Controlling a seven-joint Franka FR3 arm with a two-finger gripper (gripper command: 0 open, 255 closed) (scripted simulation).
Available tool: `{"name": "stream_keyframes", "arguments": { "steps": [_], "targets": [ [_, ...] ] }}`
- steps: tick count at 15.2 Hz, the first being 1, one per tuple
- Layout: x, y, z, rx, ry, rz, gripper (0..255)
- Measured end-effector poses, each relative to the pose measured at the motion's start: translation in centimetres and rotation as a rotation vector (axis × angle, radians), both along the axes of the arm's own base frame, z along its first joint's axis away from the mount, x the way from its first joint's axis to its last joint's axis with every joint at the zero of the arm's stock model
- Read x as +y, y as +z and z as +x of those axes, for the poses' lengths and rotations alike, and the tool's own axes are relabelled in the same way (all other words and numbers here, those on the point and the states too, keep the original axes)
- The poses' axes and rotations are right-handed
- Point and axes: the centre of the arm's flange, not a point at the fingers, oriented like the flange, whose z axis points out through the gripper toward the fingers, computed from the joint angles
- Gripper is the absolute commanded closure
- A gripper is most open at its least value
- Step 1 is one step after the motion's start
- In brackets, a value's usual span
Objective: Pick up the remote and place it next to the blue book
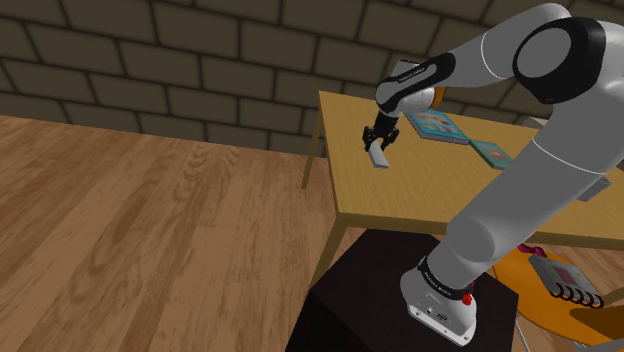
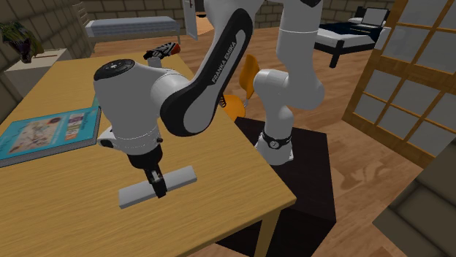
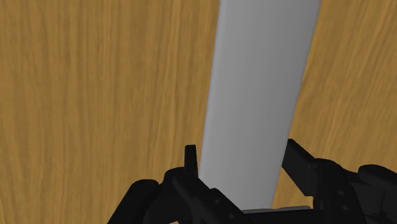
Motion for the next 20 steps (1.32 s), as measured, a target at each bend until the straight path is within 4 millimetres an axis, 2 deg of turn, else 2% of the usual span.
{"name": "stream_keyframes", "arguments": {
  "steps": [18, 20],
  "targets": [
    [0.1, 9.2, 0.1, 0.0, 0.001, 0.0, 255],
    [-1.6, 9.6, 0.0, 0.0, 0.0, 0.0, 255]
  ]
}}
